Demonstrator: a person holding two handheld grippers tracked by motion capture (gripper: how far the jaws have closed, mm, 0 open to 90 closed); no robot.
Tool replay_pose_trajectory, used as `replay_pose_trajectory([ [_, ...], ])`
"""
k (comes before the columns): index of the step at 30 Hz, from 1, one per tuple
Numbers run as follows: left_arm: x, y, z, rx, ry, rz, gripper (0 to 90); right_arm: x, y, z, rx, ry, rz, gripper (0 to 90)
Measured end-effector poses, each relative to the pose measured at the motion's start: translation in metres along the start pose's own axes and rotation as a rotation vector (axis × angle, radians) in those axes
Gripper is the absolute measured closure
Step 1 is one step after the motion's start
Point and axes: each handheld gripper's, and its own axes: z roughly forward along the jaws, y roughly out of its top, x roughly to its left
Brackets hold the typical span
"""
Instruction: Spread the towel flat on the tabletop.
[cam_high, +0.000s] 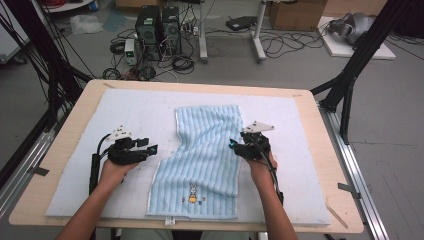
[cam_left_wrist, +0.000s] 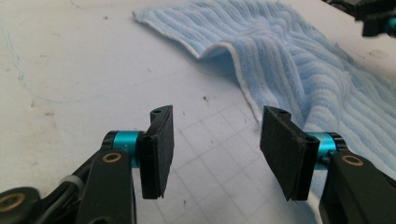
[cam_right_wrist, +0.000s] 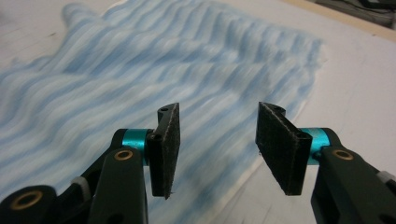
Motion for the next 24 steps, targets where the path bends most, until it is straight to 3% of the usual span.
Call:
replay_pose_trajectory([
  [2, -0.002, 0.005, 0.007, 0.006, -0.006, -0.013, 44.9, 0.003, -0.006, -0.004, 0.011, 0.016, -0.015, 48.1],
  [7, -0.013, 0.025, 0.03, 0.022, -0.041, -0.003, 43.6, 0.007, -0.014, -0.012, 0.002, 0.051, -0.036, 46.7],
  [9, -0.017, 0.029, 0.039, 0.023, -0.033, 0.005, 43.3, 0.007, -0.016, -0.014, 0.001, 0.058, -0.042, 46.0],
  [11, -0.02, 0.032, 0.05, 0.049, -0.023, 0.011, 42.4, 0.006, -0.016, -0.016, -0.003, 0.067, -0.032, 44.7],
  [16, -0.026, 0.03, 0.074, 0.114, 0.0, 0.03, 40.9, 0.007, -0.021, -0.015, 0.024, 0.065, -0.064, 43.7],
  [18, -0.026, 0.029, 0.085, 0.153, 0.01, 0.029, 39.9, 0.005, -0.022, -0.015, 0.025, 0.062, -0.052, 43.7],
  [20, -0.029, 0.03, 0.098, 0.16, 0.019, 0.031, 40.1, 0.003, -0.023, -0.016, 0.016, 0.063, -0.038, 43.7],
  [22, -0.032, 0.034, 0.105, 0.169, 0.042, 0.073, 41.9, 0.001, -0.025, -0.016, 0.016, 0.059, -0.031, 43.7],
  [23, -0.032, 0.036, 0.109, 0.182, 0.036, 0.078, 48.5, 0.0, -0.026, -0.016, 0.016, 0.057, -0.028, 43.8],
  [24, -0.034, 0.038, 0.112, 0.193, 0.061, 0.099, 55.1, -0.001, -0.027, -0.015, 0.019, 0.057, -0.022, 43.8],
])
